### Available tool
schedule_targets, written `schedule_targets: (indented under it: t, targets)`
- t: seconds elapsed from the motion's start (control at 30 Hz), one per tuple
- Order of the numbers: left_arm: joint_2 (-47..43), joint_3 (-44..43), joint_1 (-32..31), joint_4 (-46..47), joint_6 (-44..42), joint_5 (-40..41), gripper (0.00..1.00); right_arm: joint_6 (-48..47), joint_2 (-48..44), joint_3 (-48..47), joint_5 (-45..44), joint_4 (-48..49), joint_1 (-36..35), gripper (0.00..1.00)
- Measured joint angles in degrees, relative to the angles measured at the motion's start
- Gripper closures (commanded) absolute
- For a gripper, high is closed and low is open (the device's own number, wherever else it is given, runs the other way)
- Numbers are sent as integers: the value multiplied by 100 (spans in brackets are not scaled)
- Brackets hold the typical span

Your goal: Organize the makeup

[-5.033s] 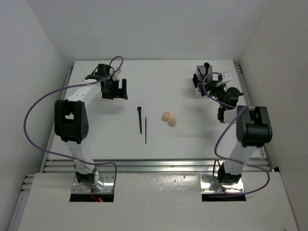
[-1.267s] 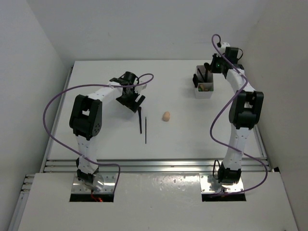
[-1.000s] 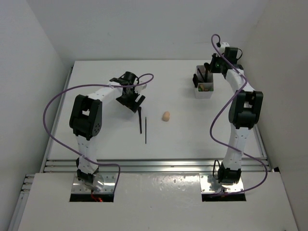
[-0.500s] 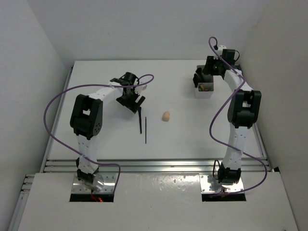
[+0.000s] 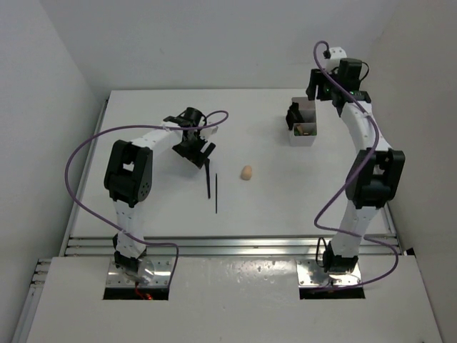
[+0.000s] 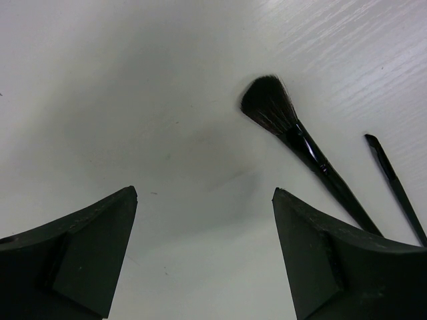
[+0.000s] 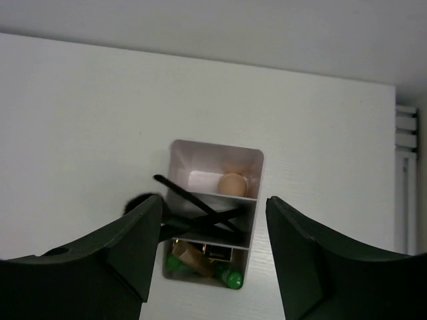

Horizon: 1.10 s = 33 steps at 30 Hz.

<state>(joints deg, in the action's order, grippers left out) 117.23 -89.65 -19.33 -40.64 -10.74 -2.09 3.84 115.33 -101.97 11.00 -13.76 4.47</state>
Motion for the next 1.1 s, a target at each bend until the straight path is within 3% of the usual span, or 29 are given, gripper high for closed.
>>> schedule_targets:
  t: [0.23, 0.53, 0.8, 1.1]
  targets:
    - [0, 0, 39, 7, 52, -15, 11, -358, -1290, 466, -492, -492, -1182, 30]
    - [-133, 31, 227, 151, 136, -114, 11, 719, -527, 625, -673, -1709, -3161, 27]
    - [-1086, 1110, 334, 459, 136, -138, 11, 1814, 267, 859, -752, -2127, -3346, 27]
    - [-1670, 2168, 402, 748, 177, -273, 11, 2350, 426, 1572, -1064, -2114, -3506, 35]
